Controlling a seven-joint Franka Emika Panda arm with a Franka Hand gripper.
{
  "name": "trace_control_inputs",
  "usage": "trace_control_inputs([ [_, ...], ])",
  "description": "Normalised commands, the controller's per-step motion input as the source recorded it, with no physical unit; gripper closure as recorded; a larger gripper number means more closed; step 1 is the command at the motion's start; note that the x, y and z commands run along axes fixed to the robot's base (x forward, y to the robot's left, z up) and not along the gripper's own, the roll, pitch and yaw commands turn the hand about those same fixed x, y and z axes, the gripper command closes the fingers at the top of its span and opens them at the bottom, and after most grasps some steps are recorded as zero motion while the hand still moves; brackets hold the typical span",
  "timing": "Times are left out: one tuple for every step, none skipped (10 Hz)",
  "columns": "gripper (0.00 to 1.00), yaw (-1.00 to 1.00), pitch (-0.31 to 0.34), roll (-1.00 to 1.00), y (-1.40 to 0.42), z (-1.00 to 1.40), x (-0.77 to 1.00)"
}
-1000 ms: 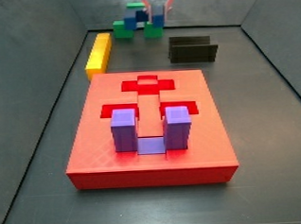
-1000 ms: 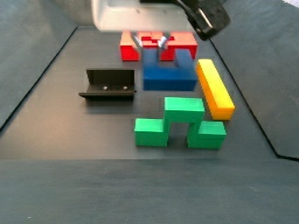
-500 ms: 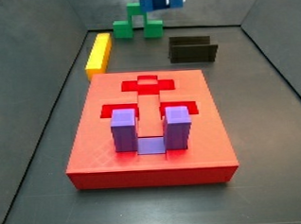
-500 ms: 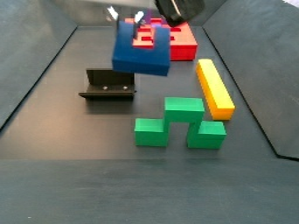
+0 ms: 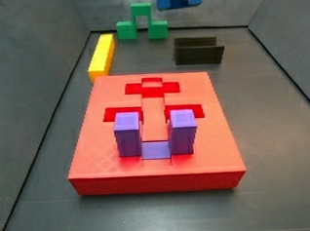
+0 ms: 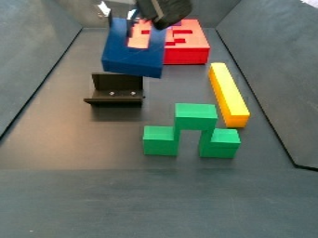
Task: Pick up the blue object. Move up. Place the blue object on the fixture. Regrasp the blue object. Move to above the board. Insert the blue object.
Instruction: Place the blue object on the fixture.
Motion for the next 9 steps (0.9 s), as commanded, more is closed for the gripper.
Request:
trace_control_inputs([
  [1.00,-0.27,0.000,-0.85,0.00,-0.07,0.73],
  [1.00,-0.20,0.000,-0.69,-0.01,-0.26,0.87],
  [1.00,-0.17,0.097,-0.55,-0.04,-0.45,0.92],
  [1.00,-0.01,0.274,-0.29,-0.08,-0.62,0.97],
  [1.00,0.00,0.343,-0.14,-0.19,-0.69,0.94],
  [1.00,0.00,0.354,-0.08,-0.26,-0.69,0.90],
  [1.00,0.00,0.311,-0.09,-0.30,-0.57,0.93],
  [1.00,0.00,0.294,-0.15,-0.27,-0.27,0.95],
  [1.00,0.00,0.314,-0.24,-0.09,0.00,0.92],
])
